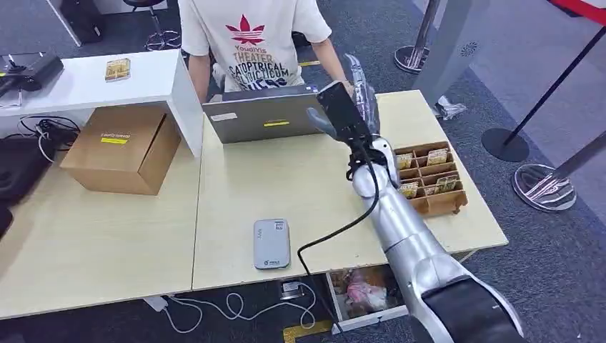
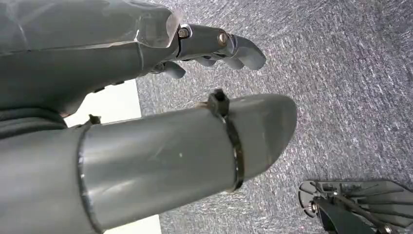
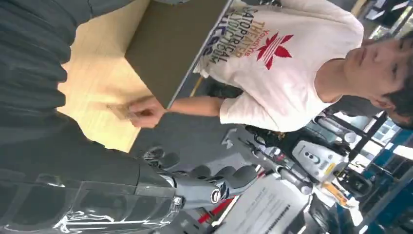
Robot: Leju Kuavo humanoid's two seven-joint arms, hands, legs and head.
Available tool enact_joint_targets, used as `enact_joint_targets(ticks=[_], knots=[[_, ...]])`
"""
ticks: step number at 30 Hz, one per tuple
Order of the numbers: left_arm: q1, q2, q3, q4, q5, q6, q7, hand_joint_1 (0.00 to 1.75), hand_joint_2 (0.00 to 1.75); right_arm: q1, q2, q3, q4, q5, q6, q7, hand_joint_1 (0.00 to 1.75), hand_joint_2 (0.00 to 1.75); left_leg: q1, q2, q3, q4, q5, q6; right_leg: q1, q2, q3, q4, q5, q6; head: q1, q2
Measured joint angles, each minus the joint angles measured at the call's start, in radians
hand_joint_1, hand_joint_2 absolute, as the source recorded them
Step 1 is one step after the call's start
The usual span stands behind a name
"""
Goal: Pass the card to the sensor for recognition and then transmit it.
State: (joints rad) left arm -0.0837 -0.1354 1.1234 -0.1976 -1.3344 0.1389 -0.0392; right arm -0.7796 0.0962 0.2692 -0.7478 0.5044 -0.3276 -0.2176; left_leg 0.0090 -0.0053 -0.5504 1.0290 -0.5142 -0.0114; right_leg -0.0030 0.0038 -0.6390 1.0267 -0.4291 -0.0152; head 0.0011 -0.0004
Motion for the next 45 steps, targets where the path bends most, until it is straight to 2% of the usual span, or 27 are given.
enact_joint_targets(ticks=[5,9,17,19,27,30,36,45], knots=[[0.002,0.000,0.000,0.000,-0.004,-0.001,-0.010,0.00,0.00,0.062,-0.043,0.016,-0.086,0.172,-0.030,0.042,0.00,1.75,0.000,-0.001,0.000,0.000,0.000,0.000,0.000,0.000,0.000,0.000,0.000,0.000,0.000,0.000],[0.006,0.000,0.000,0.000,-0.010,-0.003,-0.018,0.00,0.00,0.127,-0.112,0.028,-0.171,0.326,-0.059,0.089,0.00,1.75,-0.001,-0.001,0.000,0.000,0.000,0.000,0.000,-0.001,0.000,0.000,0.000,0.000,0.000,0.000],[0.007,0.000,0.000,0.000,-0.011,-0.007,-0.024,0.00,0.00,0.233,-0.228,0.031,-0.289,0.467,-0.069,0.135,0.00,1.75,-0.001,-0.001,-0.001,0.000,-0.001,0.001,0.000,-0.001,0.000,-0.001,0.000,0.000,0.000,0.000],[0.008,0.000,0.000,0.000,-0.002,-0.007,-0.022,0.00,0.00,0.248,-0.242,0.032,-0.307,0.491,-0.045,0.144,0.00,1.75,0.000,0.000,-0.001,0.000,-0.001,0.001,0.000,0.000,0.000,-0.001,0.000,0.000,0.000,0.000],[0.008,0.002,0.000,0.000,0.002,-0.007,-0.031,0.00,0.00,0.255,-0.290,0.048,-0.347,0.515,0.151,0.194,0.00,1.75,0.000,-0.001,-0.001,0.000,-0.001,0.001,0.000,-0.001,0.000,-0.001,0.000,0.000,0.000,0.000],[0.010,0.004,0.000,0.000,-0.003,-0.011,-0.034,0.00,0.00,0.264,-0.316,0.048,-0.363,0.515,0.192,0.202,0.00,1.75,0.000,-0.001,-0.001,0.000,-0.001,0.001,0.000,-0.001,0.000,-0.001,0.000,0.000,0.000,0.000],[0.010,0.007,0.000,0.000,-0.007,-0.013,-0.034,0.00,0.00,0.280,-0.349,0.047,-0.390,0.519,0.244,0.207,0.02,1.75,-0.001,-0.001,-0.001,0.000,-0.001,0.002,0.000,-0.001,0.000,-0.001,0.000,0.001,0.000,0.000],[0.010,0.010,0.000,0.000,-0.009,-0.013,-0.035,0.00,0.00,0.283,-0.368,0.045,-0.402,0.519,0.254,0.207,0.02,1.75,0.000,0.000,-0.001,0.000,-0.001,0.002,0.000,-0.001,0.000,-0.001,0.000,0.001,0.000,0.000]])
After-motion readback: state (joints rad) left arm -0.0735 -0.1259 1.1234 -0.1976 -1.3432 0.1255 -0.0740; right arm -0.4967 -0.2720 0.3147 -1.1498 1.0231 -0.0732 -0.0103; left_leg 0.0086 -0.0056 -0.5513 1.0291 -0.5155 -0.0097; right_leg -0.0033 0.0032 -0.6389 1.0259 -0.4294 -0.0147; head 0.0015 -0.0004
